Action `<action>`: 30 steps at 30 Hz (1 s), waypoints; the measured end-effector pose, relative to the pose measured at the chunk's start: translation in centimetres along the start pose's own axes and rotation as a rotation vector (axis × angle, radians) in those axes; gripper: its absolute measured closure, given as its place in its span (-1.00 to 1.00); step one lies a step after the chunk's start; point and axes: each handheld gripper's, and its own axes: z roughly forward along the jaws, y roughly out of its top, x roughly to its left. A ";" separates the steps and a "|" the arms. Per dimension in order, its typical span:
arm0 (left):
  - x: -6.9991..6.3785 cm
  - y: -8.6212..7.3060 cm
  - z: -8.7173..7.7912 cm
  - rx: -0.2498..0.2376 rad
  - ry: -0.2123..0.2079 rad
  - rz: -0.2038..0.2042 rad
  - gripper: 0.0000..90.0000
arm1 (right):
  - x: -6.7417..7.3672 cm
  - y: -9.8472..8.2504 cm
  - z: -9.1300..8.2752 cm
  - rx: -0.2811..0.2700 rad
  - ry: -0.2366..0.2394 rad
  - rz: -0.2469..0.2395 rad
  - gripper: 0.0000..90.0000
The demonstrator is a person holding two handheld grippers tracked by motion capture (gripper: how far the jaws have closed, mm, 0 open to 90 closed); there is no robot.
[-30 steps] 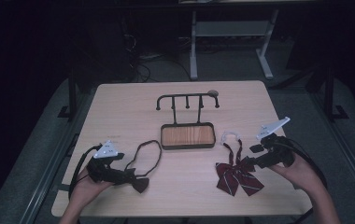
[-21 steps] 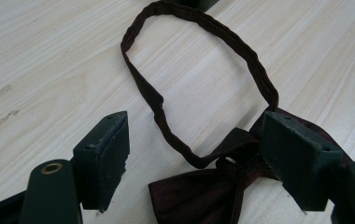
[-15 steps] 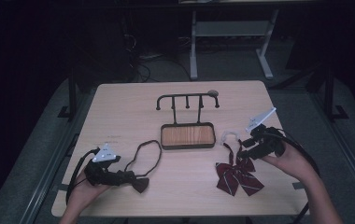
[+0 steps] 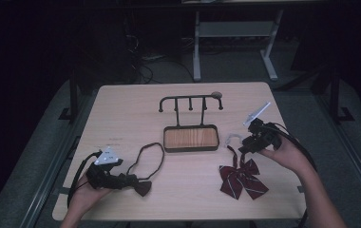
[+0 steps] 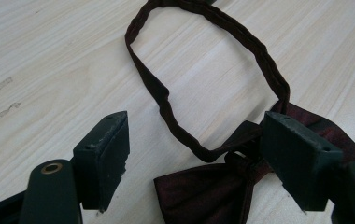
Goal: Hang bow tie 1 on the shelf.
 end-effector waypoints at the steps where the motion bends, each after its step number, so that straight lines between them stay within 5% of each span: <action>1: 0.0 0.0 -0.1 -0.003 0.002 0.007 -0.45 | -0.4 0.4 0.2 0.014 -0.004 0.009 0.22; 17: 0.3 -0.1 -0.2 -0.001 0.008 0.000 -0.45 | -3.7 1.7 3.1 0.142 -0.057 0.129 0.24; 30: 0.4 -0.2 -0.1 0.005 0.008 0.001 -0.45 | -5.0 0.9 4.9 0.169 -0.077 0.202 0.35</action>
